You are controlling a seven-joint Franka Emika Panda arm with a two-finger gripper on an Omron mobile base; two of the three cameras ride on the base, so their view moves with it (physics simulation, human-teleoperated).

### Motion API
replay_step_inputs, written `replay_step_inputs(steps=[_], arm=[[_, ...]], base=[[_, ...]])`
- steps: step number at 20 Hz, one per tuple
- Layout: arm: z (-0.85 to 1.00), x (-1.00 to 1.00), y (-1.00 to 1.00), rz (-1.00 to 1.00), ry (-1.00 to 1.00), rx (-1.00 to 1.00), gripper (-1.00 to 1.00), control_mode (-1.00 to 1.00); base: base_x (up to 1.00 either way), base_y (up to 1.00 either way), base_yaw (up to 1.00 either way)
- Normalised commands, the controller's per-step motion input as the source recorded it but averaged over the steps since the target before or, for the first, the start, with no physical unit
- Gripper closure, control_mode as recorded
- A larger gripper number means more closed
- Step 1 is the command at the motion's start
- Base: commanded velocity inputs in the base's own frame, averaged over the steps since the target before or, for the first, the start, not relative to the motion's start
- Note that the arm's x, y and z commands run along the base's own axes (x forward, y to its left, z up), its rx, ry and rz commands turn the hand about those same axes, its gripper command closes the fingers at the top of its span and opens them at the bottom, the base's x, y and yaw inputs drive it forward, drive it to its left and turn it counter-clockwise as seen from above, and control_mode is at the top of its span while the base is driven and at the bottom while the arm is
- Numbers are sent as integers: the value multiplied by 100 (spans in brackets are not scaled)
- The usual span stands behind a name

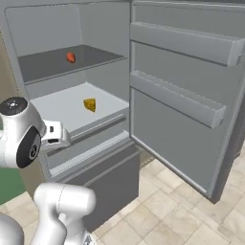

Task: Take the cheese, shrimp, and sweet potato from the fridge and place them on the plate on the dining counter to create an appetizer plate.

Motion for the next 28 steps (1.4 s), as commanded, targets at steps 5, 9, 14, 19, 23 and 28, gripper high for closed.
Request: replay_step_inputs(steps=[5, 9, 14, 19, 23, 28], arm=[[0, 0, 0, 0, 0, 0, -100, 100], [0, 0, 0, 0, 0, 0, -100, 100], [0, 0, 0, 0, 0, 0, -100, 100], [0, 0, 0, 0, 0, 0, -100, 100], [0, 0, 0, 0, 0, 0, -100, 100], [0, 0, 0, 0, 0, 0, -100, 100]], base=[[33, -33, 25], [73, -18, 29], [60, -37, 29], [79, -12, 26], [94, 17, 22], [82, 1, 31]])
